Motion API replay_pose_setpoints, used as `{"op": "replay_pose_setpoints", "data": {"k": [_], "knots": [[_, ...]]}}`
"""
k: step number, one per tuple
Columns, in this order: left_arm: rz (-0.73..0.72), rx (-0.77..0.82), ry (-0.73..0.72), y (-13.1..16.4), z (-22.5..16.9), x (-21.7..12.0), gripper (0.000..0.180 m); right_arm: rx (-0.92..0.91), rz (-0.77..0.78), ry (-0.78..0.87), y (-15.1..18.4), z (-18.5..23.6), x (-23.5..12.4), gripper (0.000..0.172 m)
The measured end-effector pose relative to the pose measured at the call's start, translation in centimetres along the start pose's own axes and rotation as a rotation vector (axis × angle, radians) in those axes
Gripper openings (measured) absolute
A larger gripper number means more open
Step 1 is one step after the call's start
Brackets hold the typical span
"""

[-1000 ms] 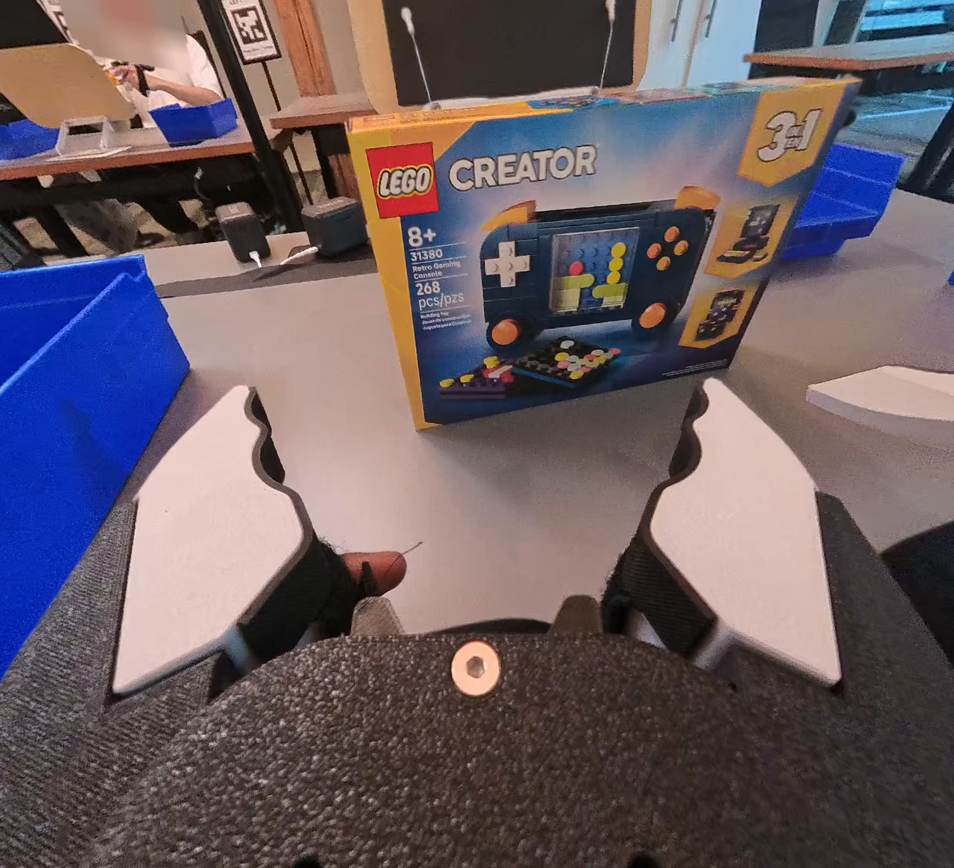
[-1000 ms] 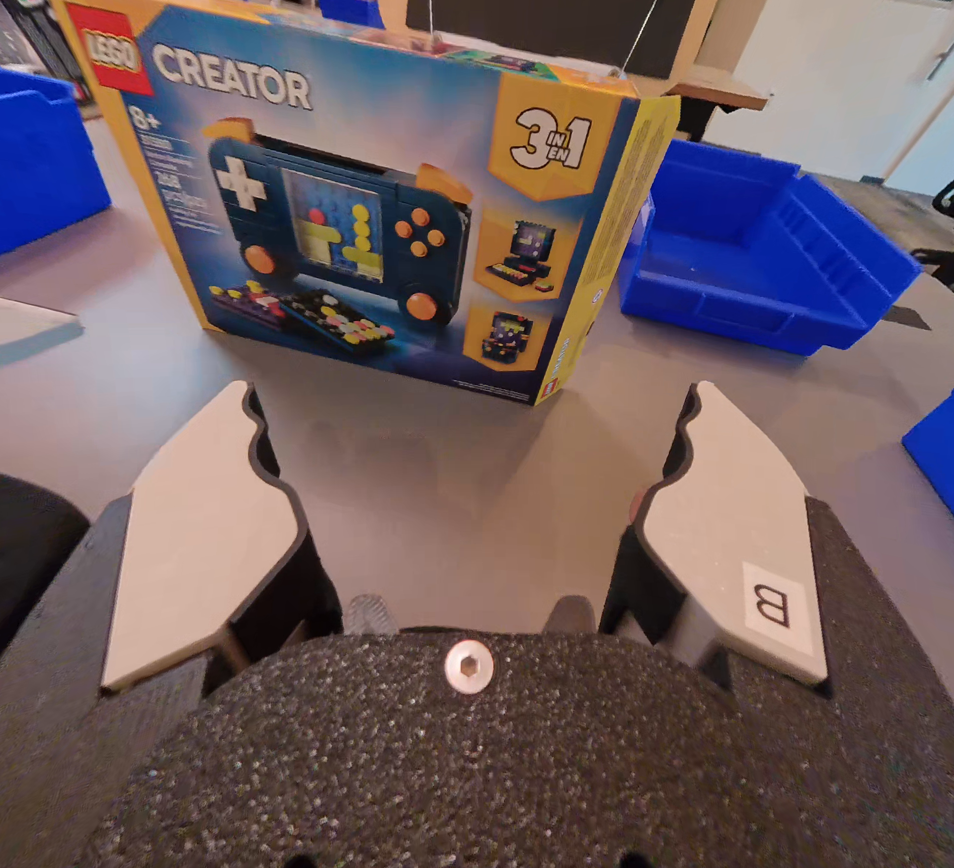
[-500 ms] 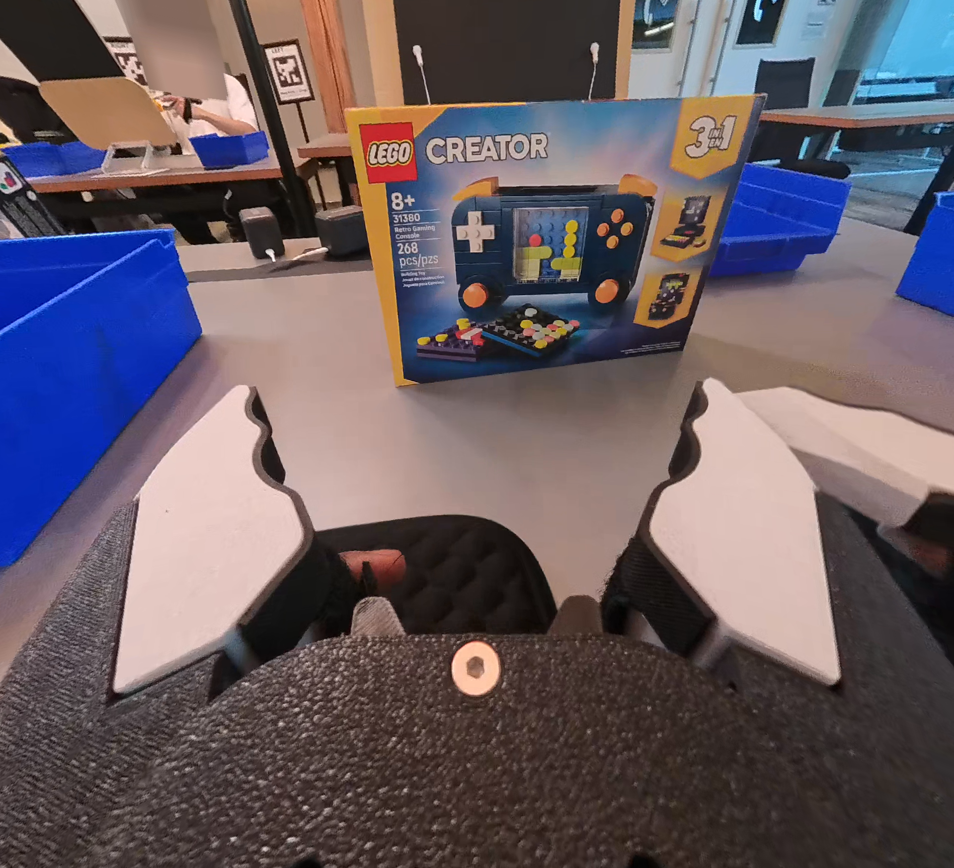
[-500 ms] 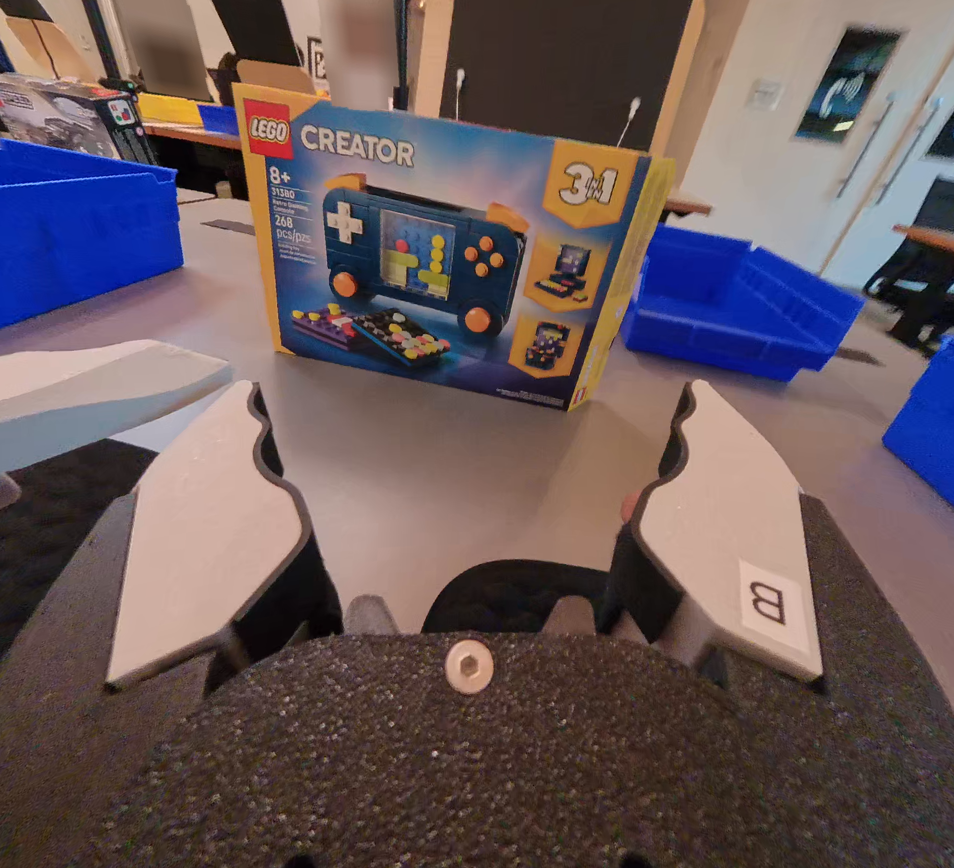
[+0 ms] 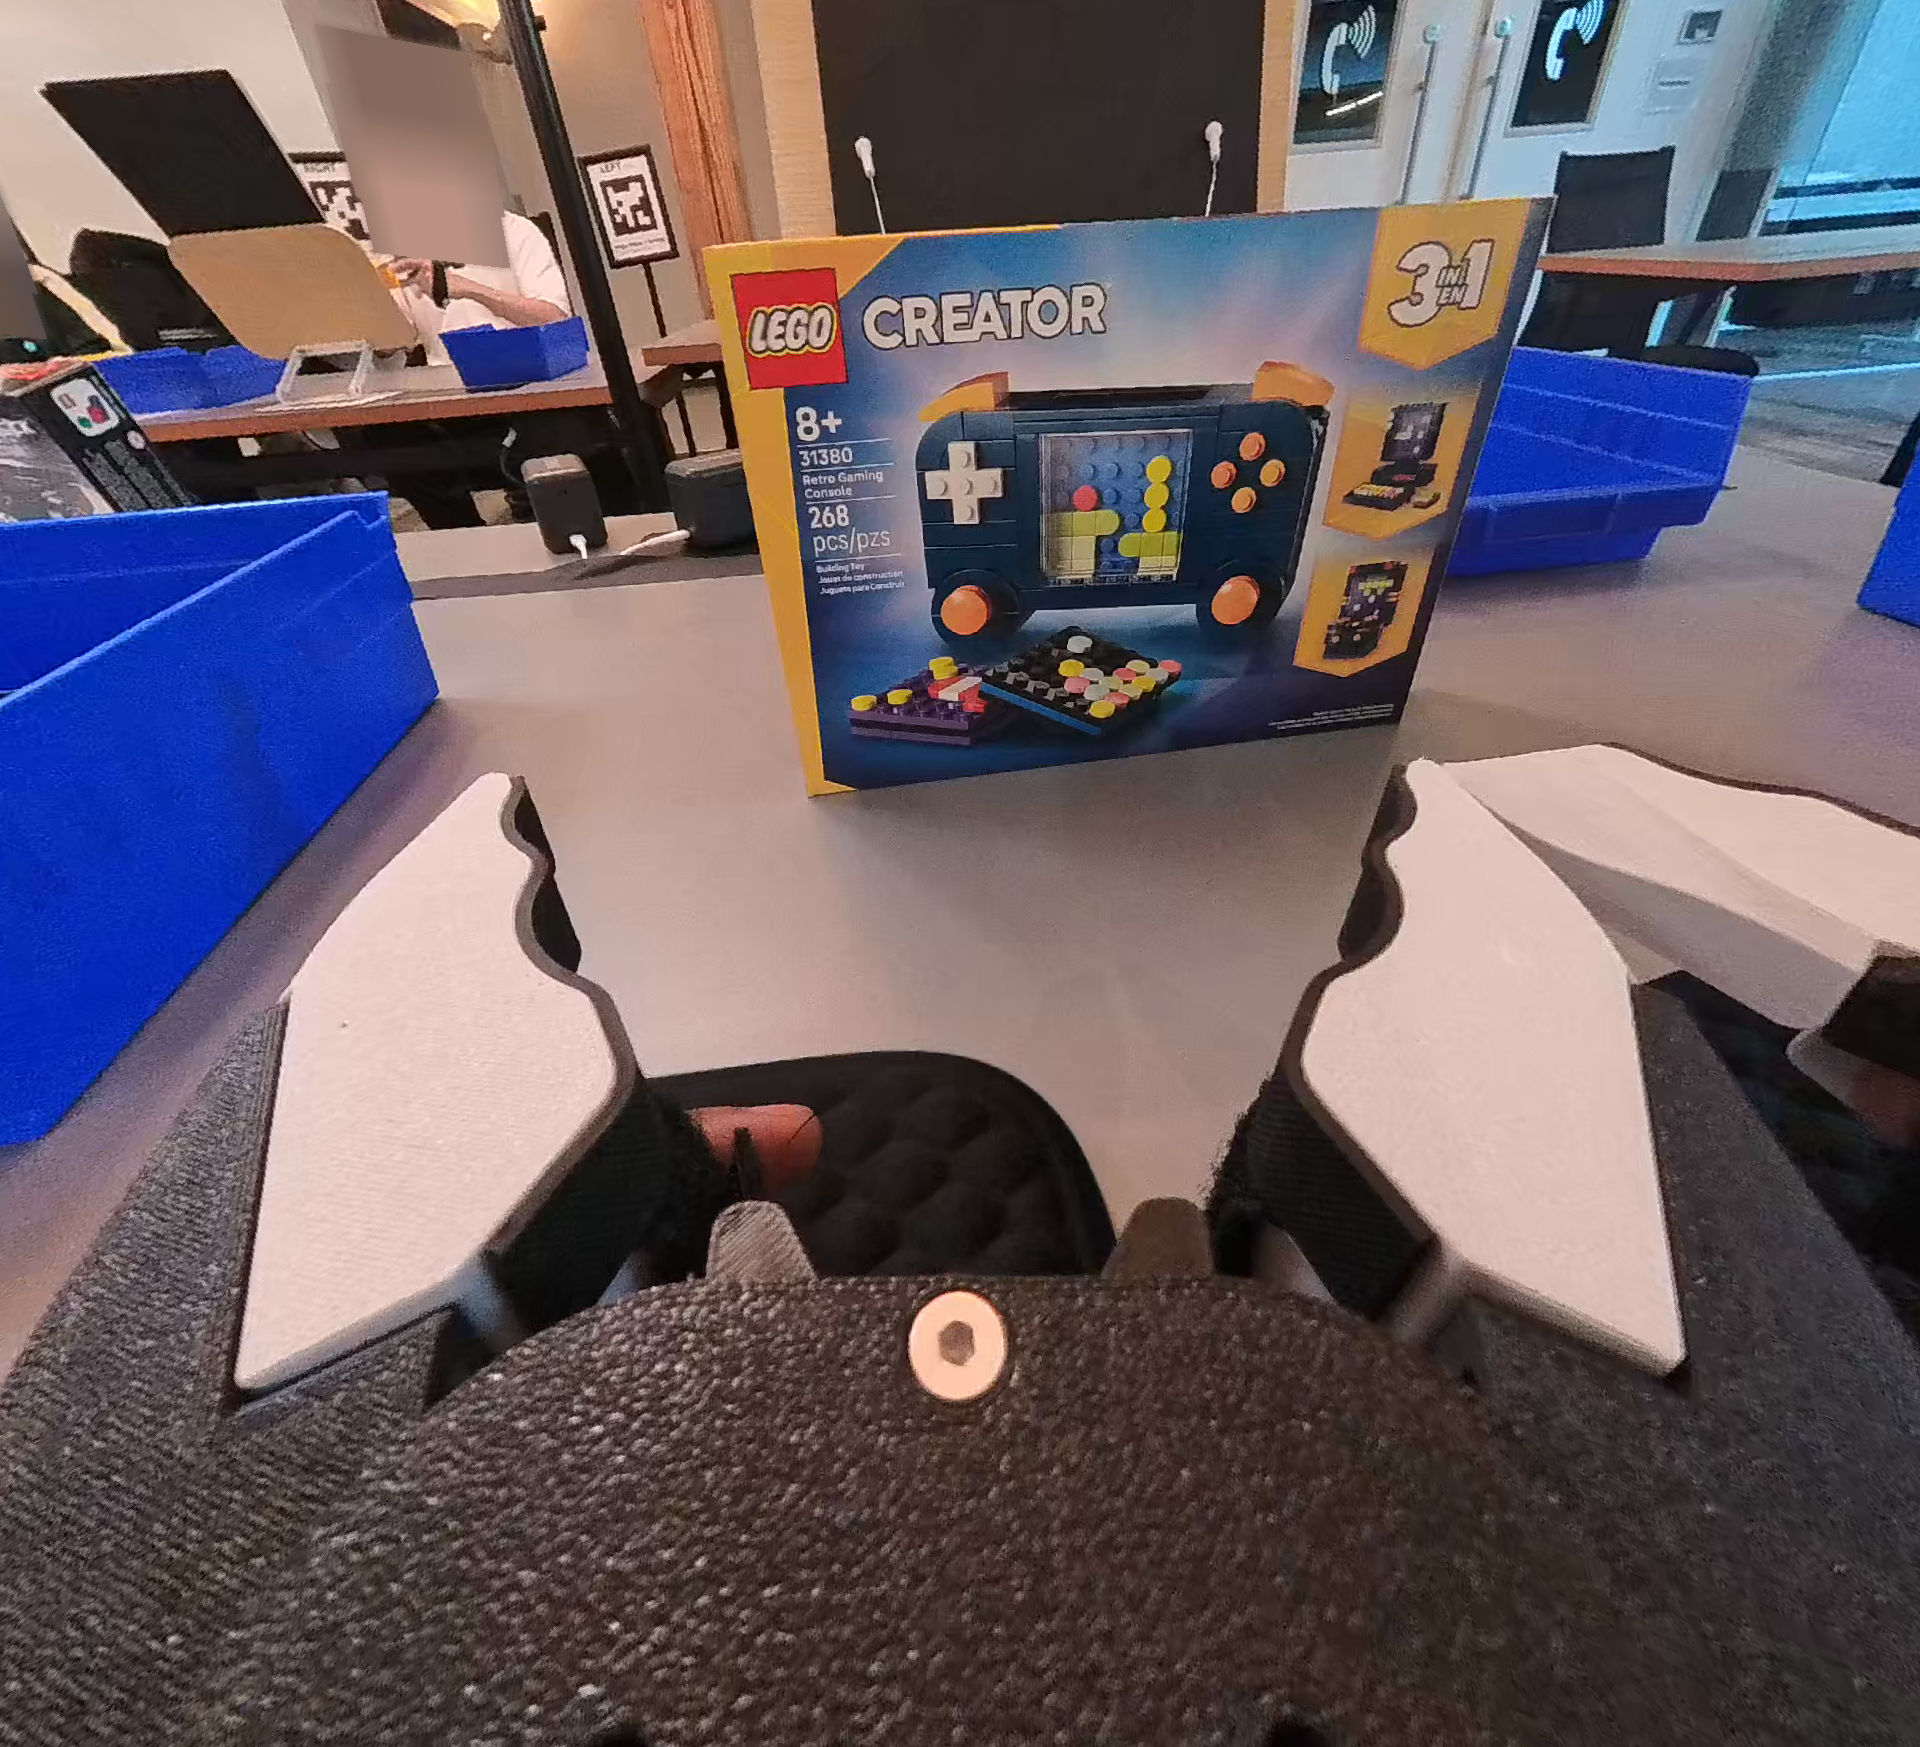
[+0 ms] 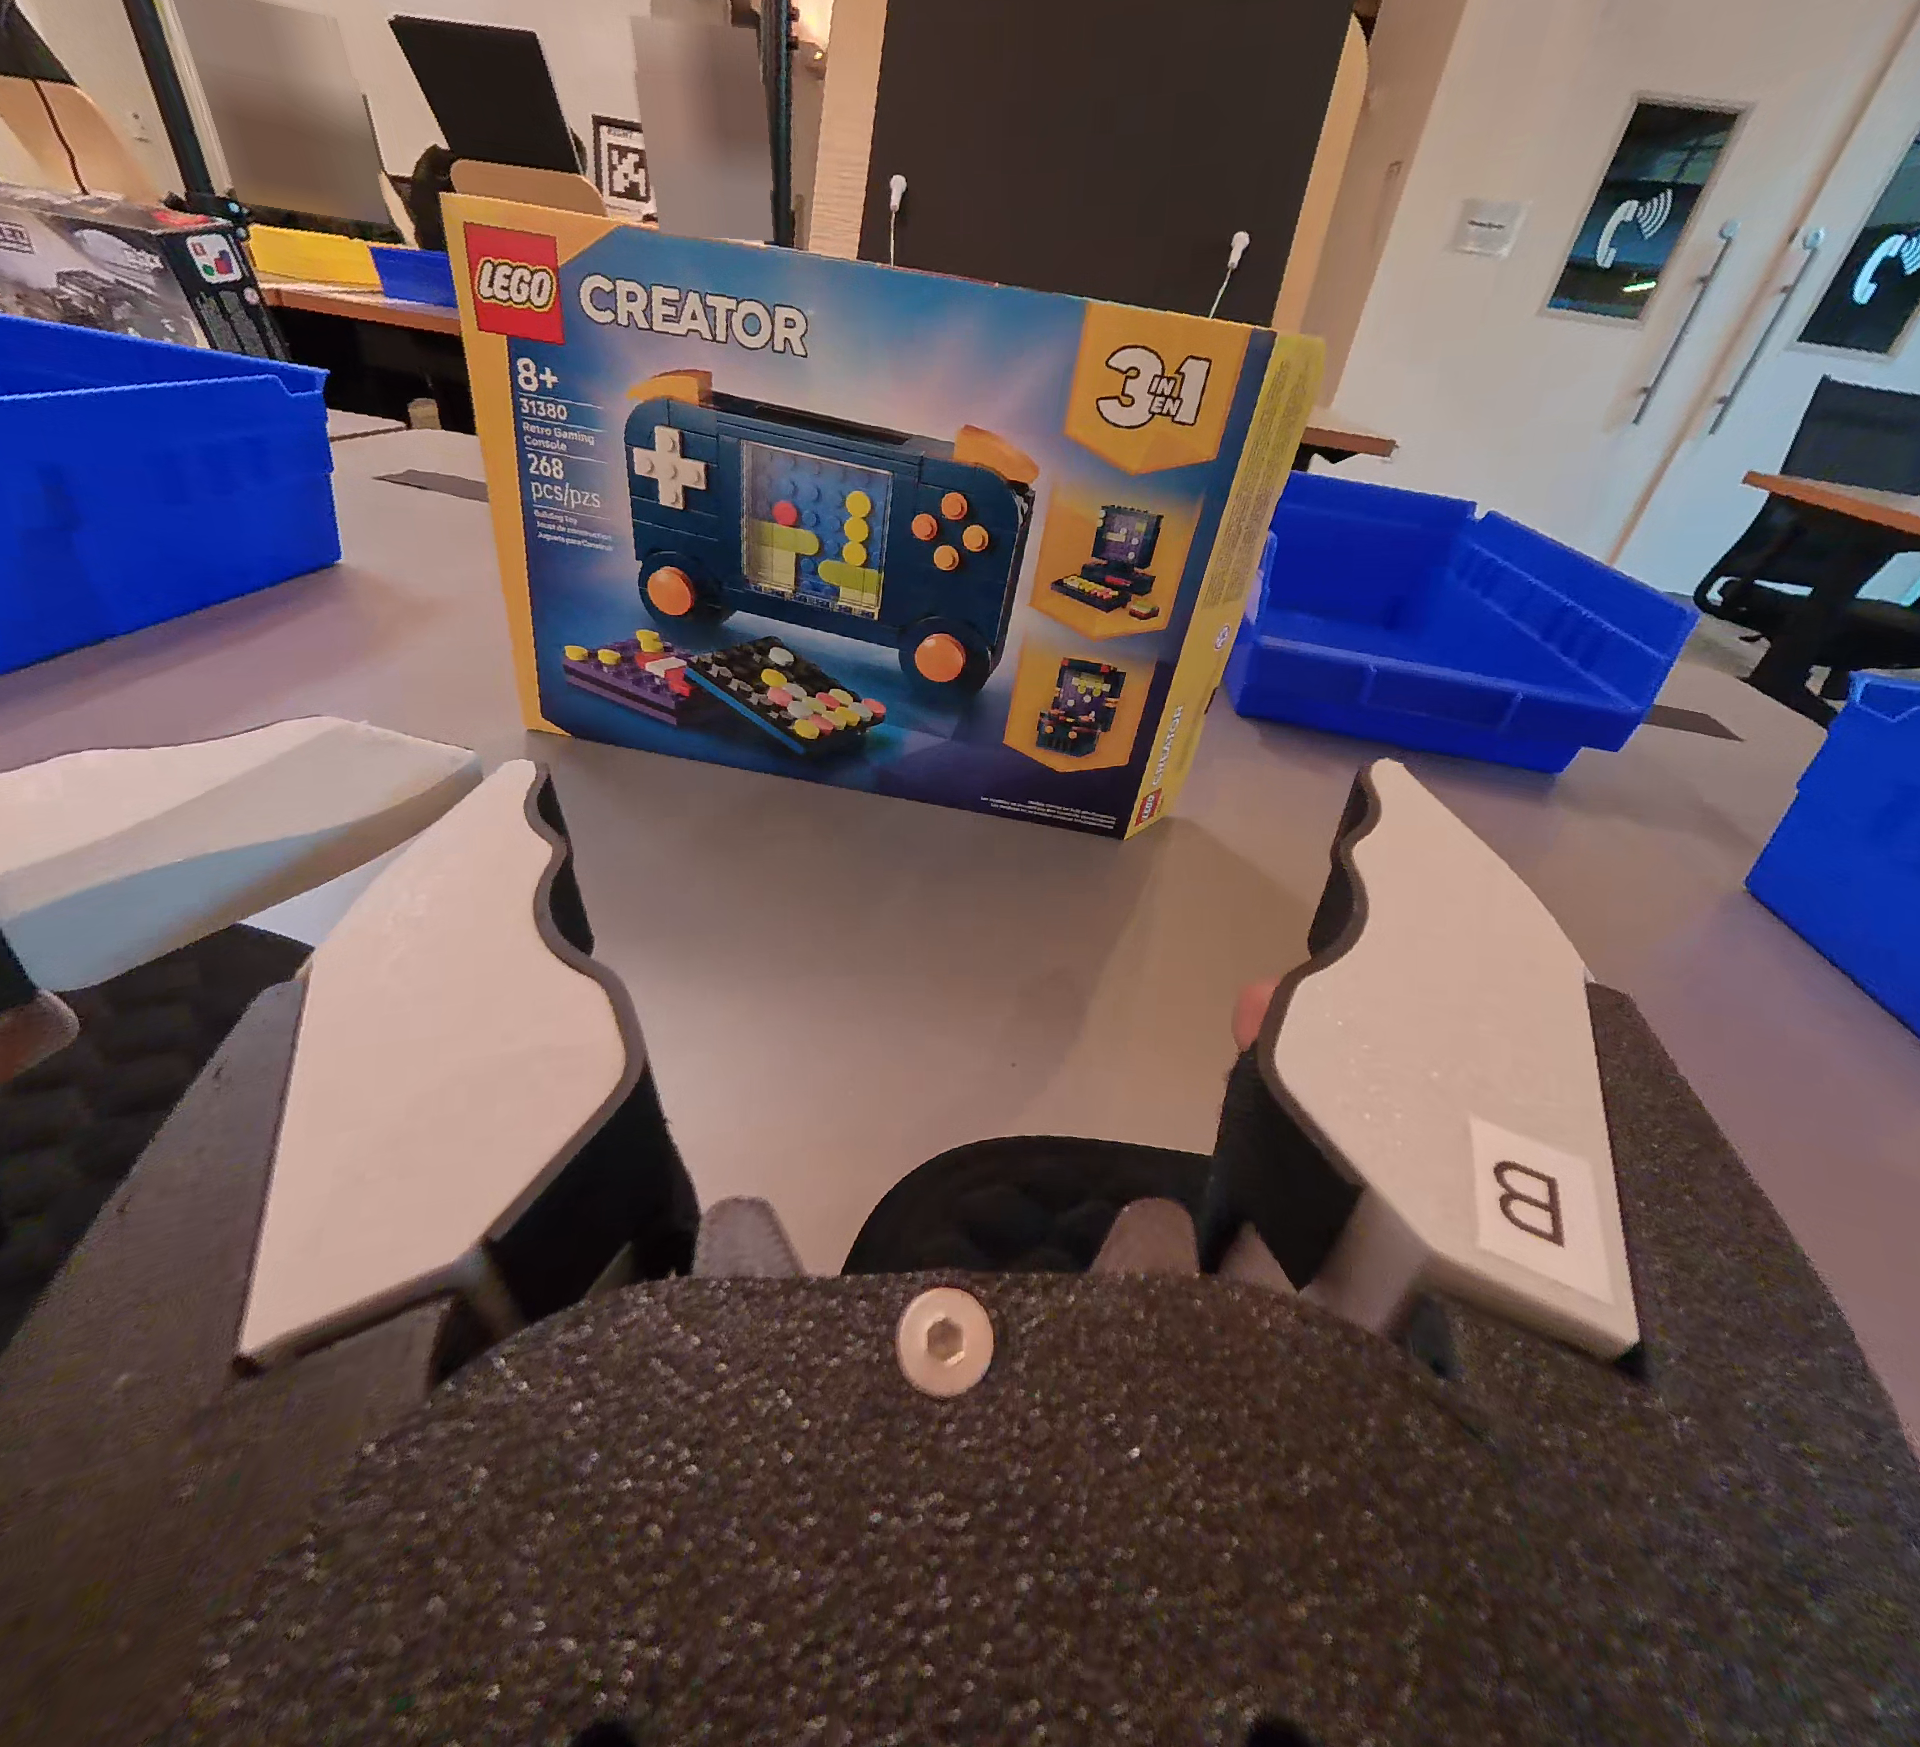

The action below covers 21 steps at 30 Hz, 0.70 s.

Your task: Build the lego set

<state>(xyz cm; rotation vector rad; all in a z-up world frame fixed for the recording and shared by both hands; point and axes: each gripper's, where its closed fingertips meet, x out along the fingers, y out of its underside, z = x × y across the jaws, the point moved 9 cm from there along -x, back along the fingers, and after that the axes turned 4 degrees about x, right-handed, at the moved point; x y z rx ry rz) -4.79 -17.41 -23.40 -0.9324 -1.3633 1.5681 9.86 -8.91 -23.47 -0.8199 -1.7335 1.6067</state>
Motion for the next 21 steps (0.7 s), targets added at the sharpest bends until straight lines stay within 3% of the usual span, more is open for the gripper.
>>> {"op": "replay_pose_setpoints", "data": {"k": [5,9,14,21], "knots": [[-0.048,0.01,-0.004,-1.2,-0.6,0.5,0.138,0.007,0.009,-0.002,-1.0,-0.2,0.4,0.132],[-0.059,-0.007,-0.015,-2.1,-0.4,2.3,0.14,0.04,0.008,0.036,-2.1,-1.3,2.0,0.139],[-0.031,-0.006,-0.072,-1.5,0.1,4.6,0.14,0.057,0.03,0.101,-2.0,-2.1,3.7,0.14],[-0.002,-0.016,-0.049,-0.9,0.1,5.1,0.139,0.051,0.055,0.089,-1.2,-1.9,4.2,0.138]]}}
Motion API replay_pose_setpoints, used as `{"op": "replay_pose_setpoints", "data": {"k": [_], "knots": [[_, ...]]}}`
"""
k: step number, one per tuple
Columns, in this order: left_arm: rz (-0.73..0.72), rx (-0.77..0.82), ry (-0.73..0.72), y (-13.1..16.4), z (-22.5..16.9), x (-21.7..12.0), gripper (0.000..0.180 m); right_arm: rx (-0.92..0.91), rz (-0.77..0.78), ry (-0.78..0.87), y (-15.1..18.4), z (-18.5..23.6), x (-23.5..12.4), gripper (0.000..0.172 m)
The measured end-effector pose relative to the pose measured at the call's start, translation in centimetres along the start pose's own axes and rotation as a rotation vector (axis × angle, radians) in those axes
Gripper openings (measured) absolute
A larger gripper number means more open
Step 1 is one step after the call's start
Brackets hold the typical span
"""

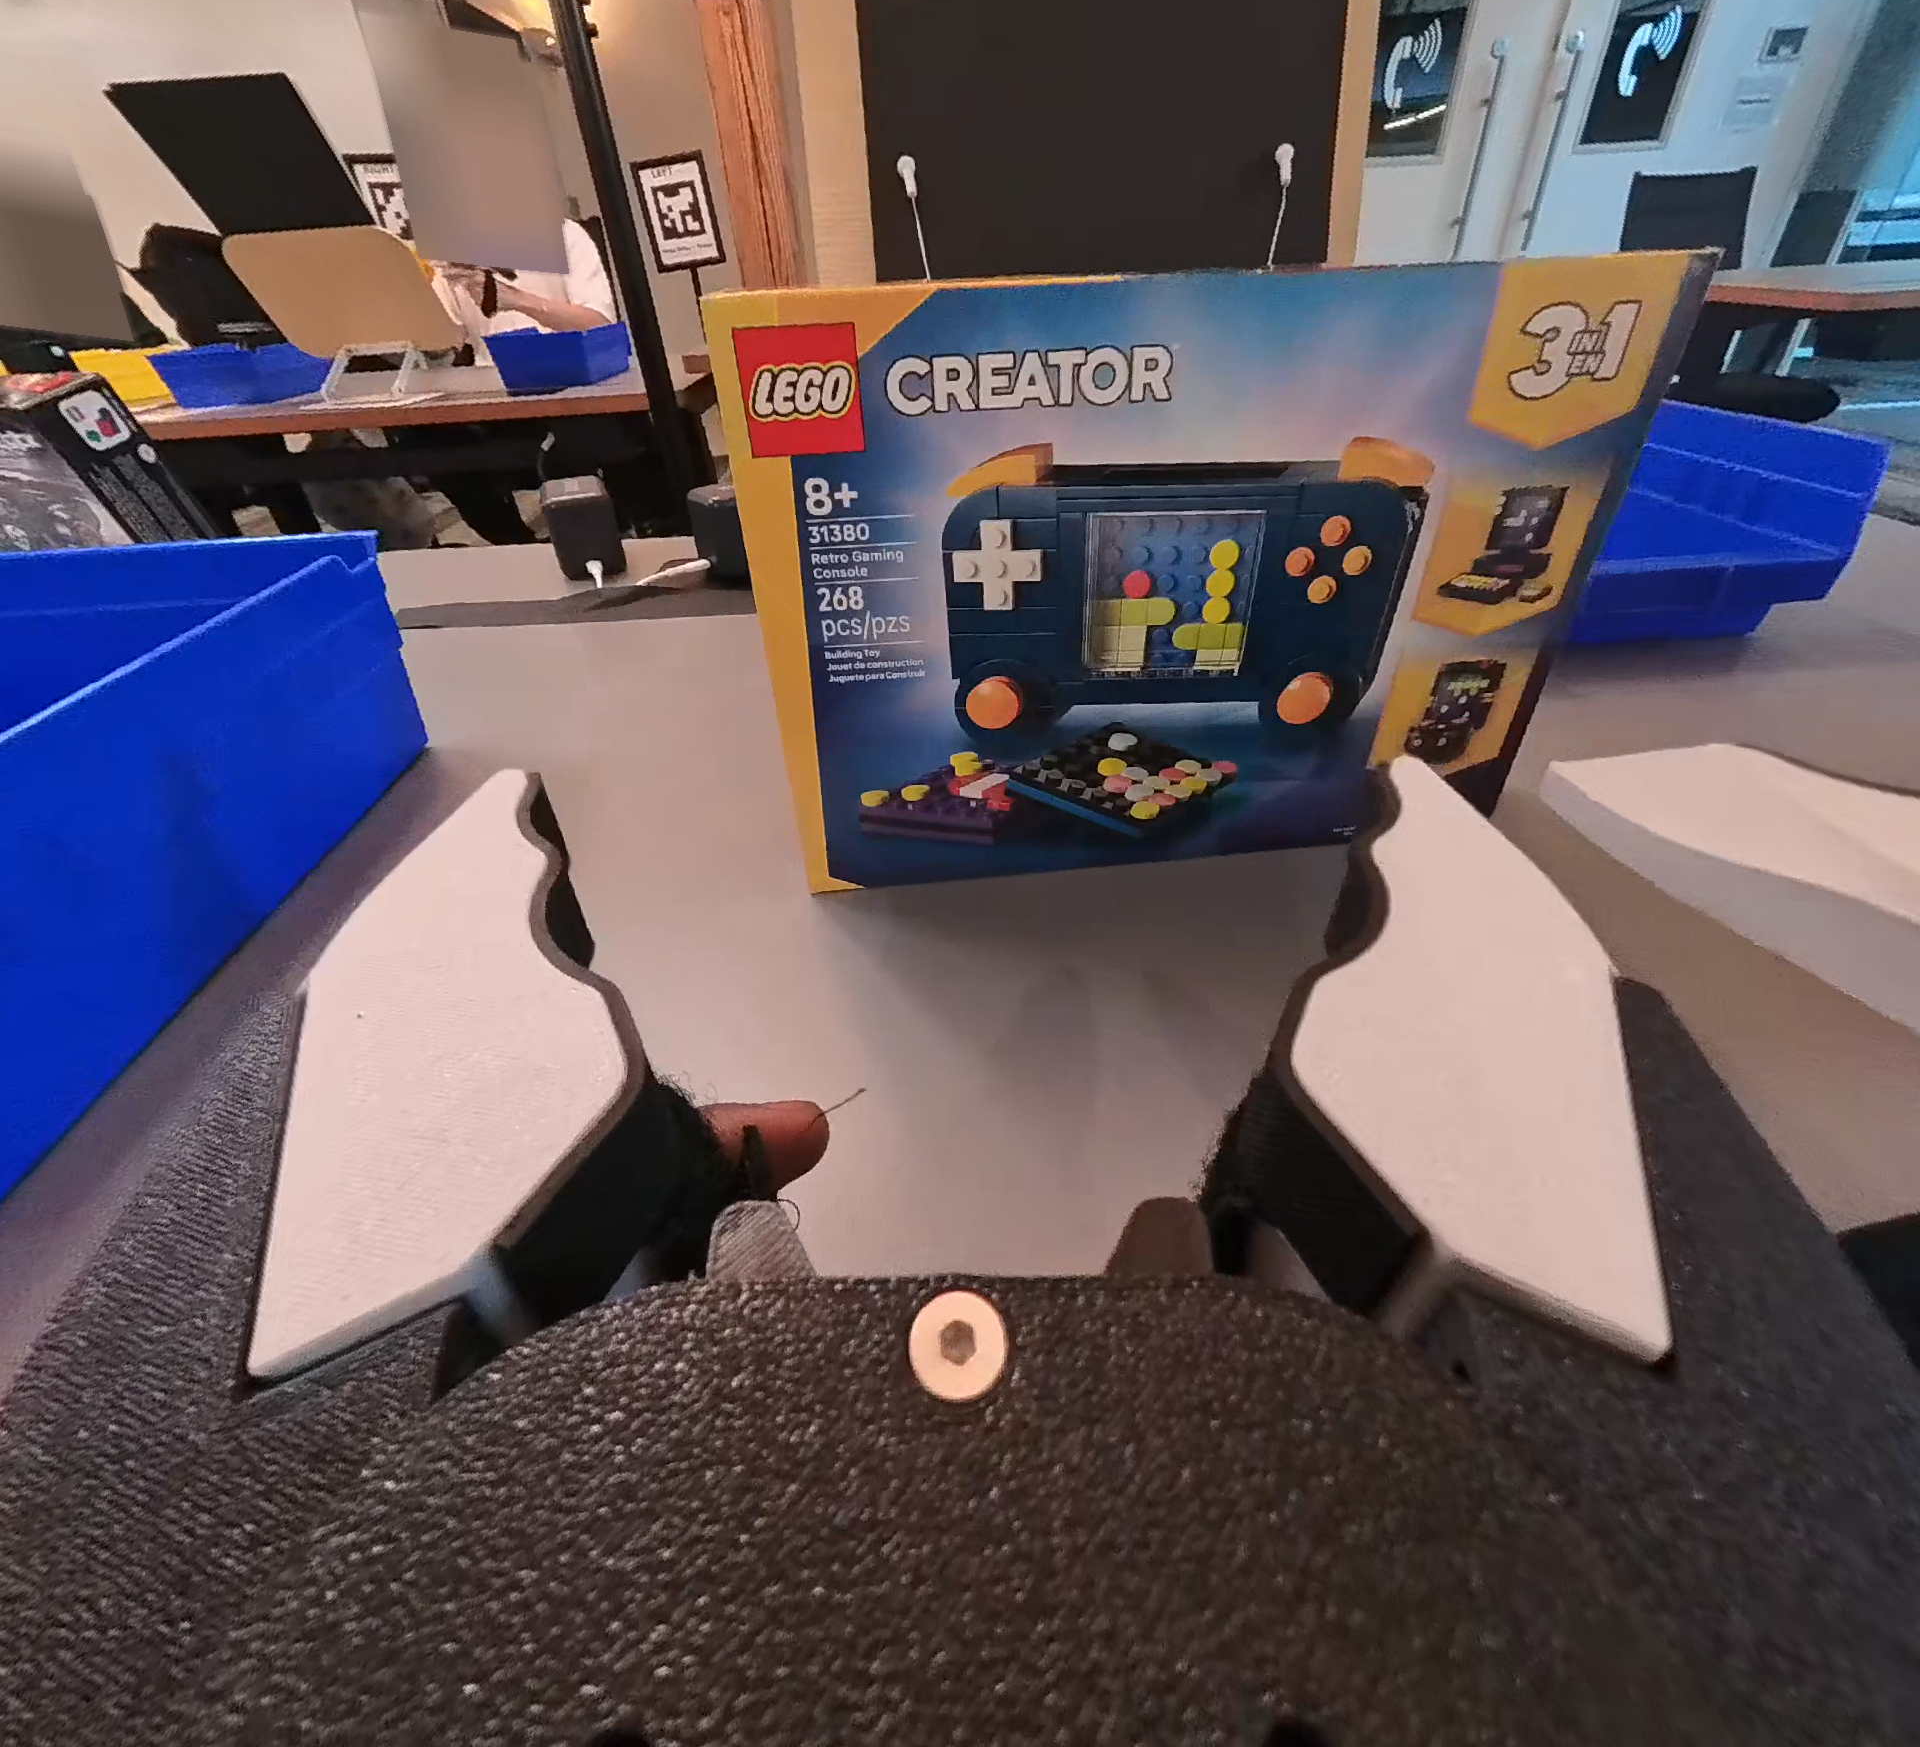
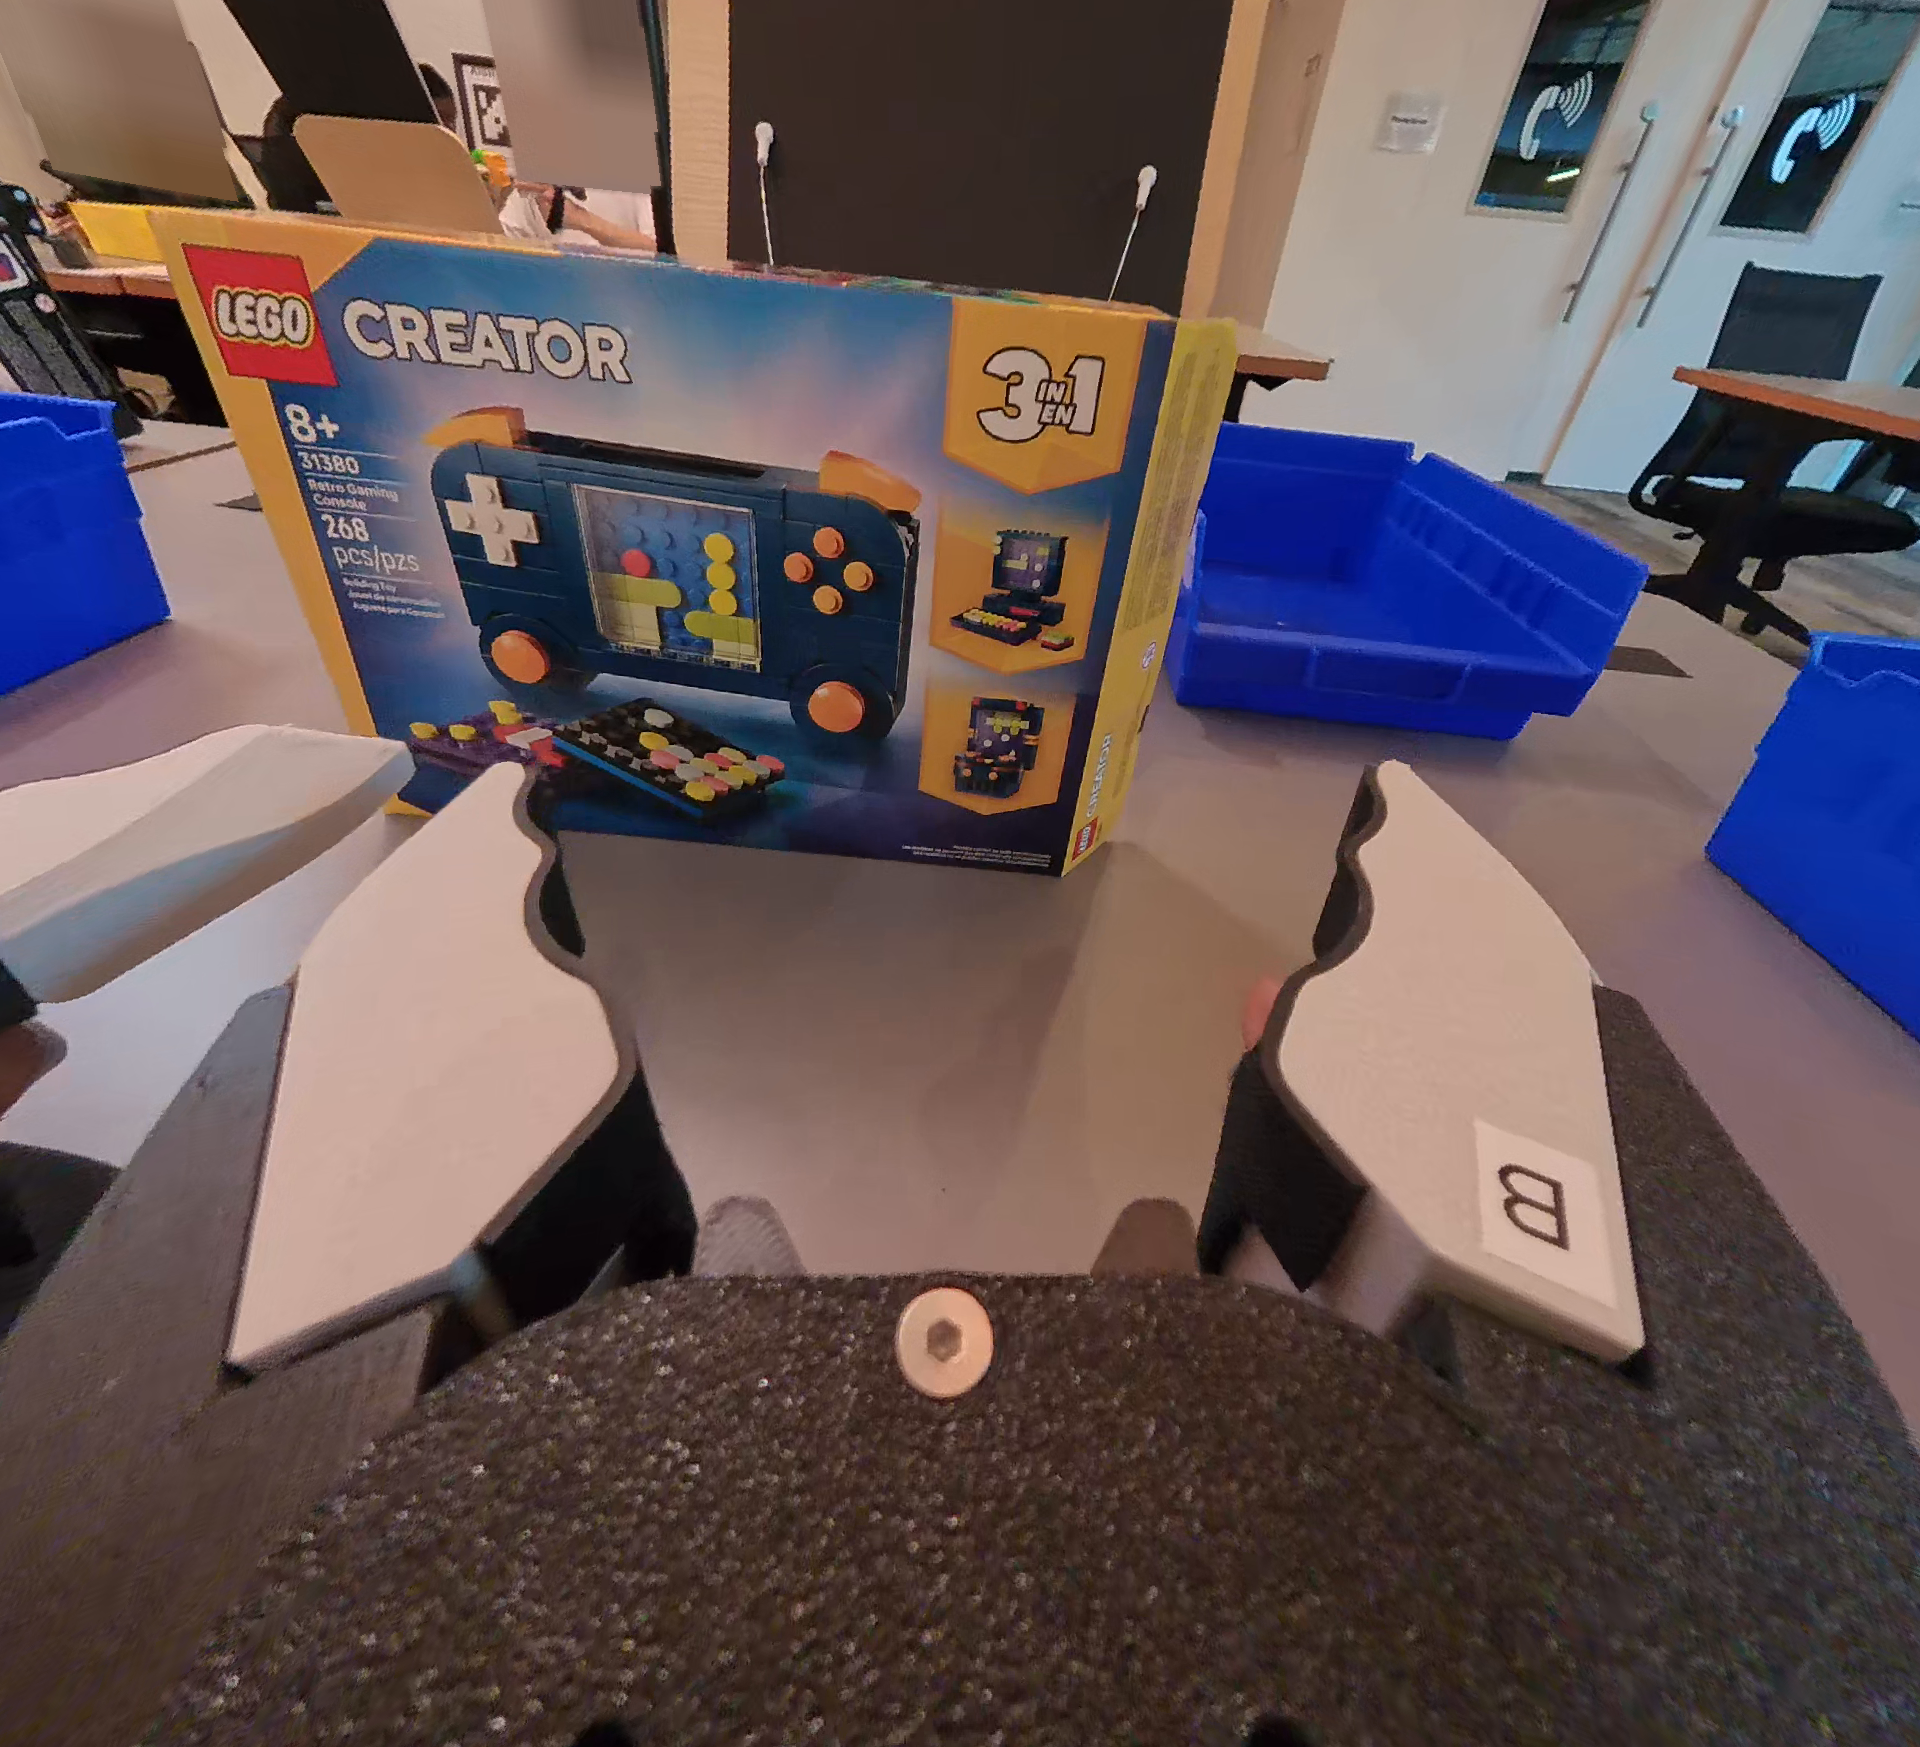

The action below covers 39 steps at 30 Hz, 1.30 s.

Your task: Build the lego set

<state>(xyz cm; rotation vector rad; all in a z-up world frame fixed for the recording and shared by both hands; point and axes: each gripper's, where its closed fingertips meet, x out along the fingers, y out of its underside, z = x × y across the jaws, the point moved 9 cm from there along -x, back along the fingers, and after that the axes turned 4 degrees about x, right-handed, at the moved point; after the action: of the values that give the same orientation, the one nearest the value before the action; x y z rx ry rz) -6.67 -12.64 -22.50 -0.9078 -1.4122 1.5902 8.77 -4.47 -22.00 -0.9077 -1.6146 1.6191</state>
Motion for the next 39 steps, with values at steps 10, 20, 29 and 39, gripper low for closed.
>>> {"op": "replay_pose_setpoints", "data": {"k": [10,20,29,39], "knots": [[0.0,0.007,0.017,-0.1,-0.2,-0.1,0.139,-0.008,0.017,-0.016,0.3,0.1,0.1,0.136],[-0.003,0.005,0.015,-0.6,0.4,-0.2,0.138,0.002,0.029,-0.02,0.3,0.0,0.2,0.133],[0.028,0.111,0.214,-3.6,2.2,0.8,0.142,-0.06,0.12,-0.197,-1.2,-1.3,1.2,0.137],[0.22,0.735,0.652,-12.5,2.3,9.2,0.116,-0.114,0.321,-0.538,-1.2,-7.7,6.4,0.136]]}}
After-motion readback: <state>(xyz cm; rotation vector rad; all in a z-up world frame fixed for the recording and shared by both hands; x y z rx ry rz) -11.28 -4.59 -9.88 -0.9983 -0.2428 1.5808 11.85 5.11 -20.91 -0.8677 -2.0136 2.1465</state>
